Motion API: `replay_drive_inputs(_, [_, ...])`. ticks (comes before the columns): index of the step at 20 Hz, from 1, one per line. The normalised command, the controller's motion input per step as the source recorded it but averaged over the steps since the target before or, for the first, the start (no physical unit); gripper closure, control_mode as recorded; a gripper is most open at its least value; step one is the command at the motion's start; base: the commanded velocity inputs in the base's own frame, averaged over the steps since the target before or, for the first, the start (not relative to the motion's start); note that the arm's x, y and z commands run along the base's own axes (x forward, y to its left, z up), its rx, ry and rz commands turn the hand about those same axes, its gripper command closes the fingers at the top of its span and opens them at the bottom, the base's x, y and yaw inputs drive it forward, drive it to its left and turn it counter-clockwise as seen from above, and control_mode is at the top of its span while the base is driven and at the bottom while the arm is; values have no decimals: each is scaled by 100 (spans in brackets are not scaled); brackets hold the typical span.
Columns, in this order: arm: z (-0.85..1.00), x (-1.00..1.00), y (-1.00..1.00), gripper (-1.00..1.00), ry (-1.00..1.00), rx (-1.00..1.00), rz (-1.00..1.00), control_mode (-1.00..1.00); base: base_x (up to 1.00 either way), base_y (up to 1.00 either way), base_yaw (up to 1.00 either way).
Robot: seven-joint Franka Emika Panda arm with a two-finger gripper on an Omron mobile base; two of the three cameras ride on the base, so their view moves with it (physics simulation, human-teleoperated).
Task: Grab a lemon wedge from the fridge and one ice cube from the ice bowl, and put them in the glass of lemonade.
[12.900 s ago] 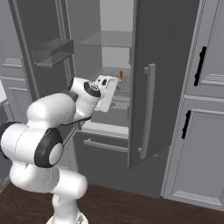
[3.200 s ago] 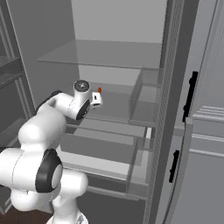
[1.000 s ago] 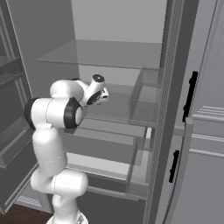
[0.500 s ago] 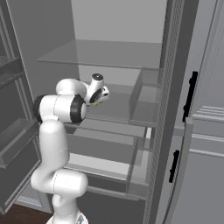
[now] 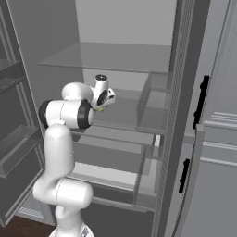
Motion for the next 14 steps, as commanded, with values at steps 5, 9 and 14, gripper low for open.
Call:
replay_drive_inputs(5, [-58,-71,0,100,12,-4,0,-100,0,0,0])
replay_drive_inputs(9, [-33,-95,-7,100,8,0,-4,-100,0,0,0])
replay_drive_inputs(14, [0,-100,-21,100,-8,0,-7,-100,0,0,0])
